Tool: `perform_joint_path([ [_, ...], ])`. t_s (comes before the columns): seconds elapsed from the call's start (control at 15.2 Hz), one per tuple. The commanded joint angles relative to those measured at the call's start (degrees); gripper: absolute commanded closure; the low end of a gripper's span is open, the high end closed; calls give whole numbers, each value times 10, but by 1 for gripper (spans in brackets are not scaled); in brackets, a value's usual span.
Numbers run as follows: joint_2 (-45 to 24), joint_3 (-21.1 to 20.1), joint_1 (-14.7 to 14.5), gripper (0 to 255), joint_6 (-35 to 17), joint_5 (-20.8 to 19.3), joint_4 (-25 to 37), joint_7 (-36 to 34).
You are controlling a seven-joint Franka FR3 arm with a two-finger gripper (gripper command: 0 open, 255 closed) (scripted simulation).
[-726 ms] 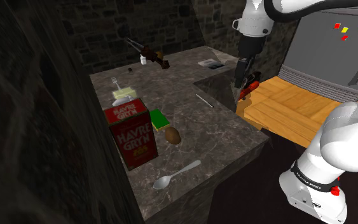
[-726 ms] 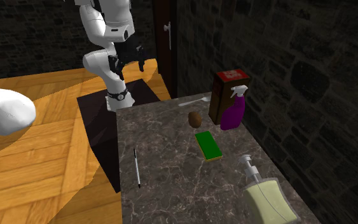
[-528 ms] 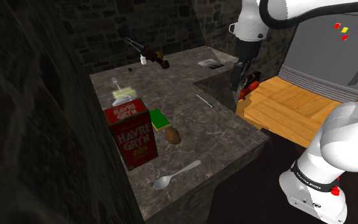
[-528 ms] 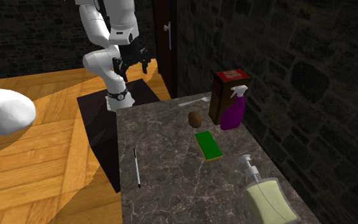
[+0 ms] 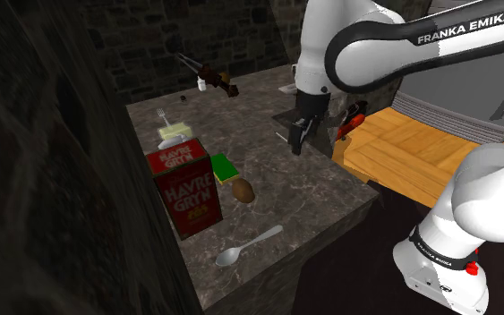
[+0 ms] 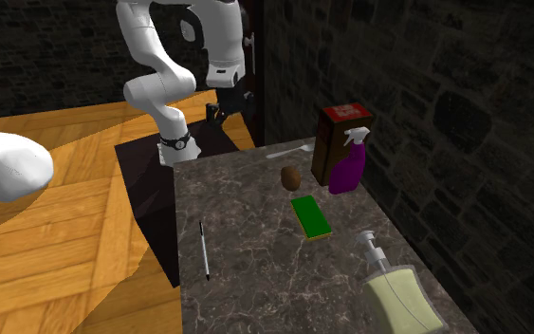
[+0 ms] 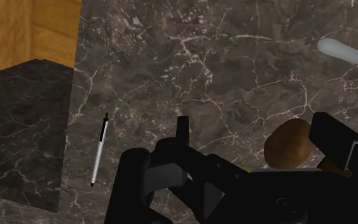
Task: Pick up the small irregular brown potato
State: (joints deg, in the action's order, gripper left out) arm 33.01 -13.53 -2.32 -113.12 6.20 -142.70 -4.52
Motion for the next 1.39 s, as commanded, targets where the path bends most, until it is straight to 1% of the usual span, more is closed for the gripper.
perform_joint_path([
  [0.0, -33, -26, 0, 0, -35, -1, 5, -34],
  [0.2, -87, -65, 4, 0, -83, -12, 17, -88],
  [0.4, -149, -104, 13, 0, -127, -37, 38, -148],
  [0.59, -218, -140, 24, 0, -164, -81, 68, -218],
  [0.79, -293, -169, 31, 0, -189, -145, 107, -298],
  [0.86, -320, -175, 31, 0, -194, -170, 122, -326],
  [0.92, -335, -177, 29, 0, -196, -184, 131, -343],
  [1.32, -369, -173, 26, 0, -236, -219, 116, -372],
])
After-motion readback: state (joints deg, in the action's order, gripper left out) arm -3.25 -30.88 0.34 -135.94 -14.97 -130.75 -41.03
